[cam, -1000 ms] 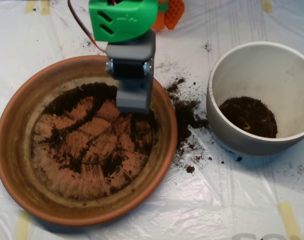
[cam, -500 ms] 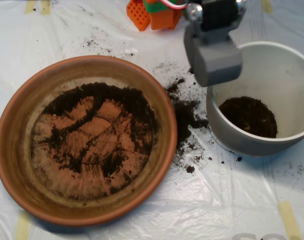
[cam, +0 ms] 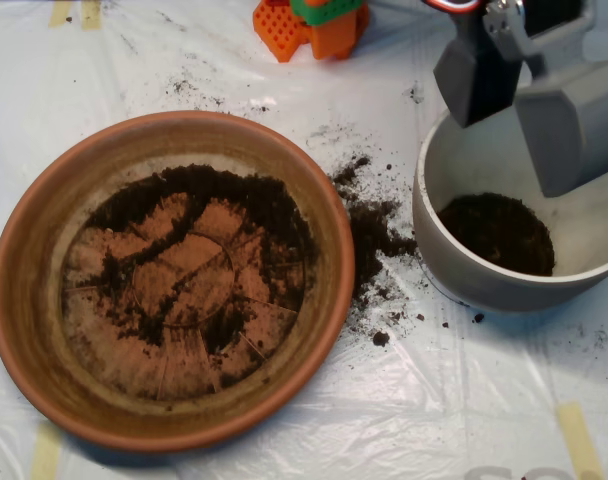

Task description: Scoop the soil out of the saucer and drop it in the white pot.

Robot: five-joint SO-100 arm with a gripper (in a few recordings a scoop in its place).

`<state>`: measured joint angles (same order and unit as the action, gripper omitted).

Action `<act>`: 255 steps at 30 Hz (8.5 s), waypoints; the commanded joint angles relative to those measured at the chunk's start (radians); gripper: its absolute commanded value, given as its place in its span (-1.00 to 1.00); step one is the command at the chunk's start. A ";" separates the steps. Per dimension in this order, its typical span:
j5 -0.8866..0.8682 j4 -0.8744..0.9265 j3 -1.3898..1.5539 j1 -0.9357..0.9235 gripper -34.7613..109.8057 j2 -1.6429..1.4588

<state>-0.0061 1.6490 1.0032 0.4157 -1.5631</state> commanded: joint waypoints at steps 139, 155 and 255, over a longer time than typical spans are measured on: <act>0.336 -0.603 1.108 -0.695 -0.53 -0.426; 0.126 -0.250 0.449 -0.420 -0.53 -0.385; 0.057 -0.601 2.014 -0.123 -0.43 -1.784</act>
<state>0.0568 1.0784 3.0112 0.2823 -3.2735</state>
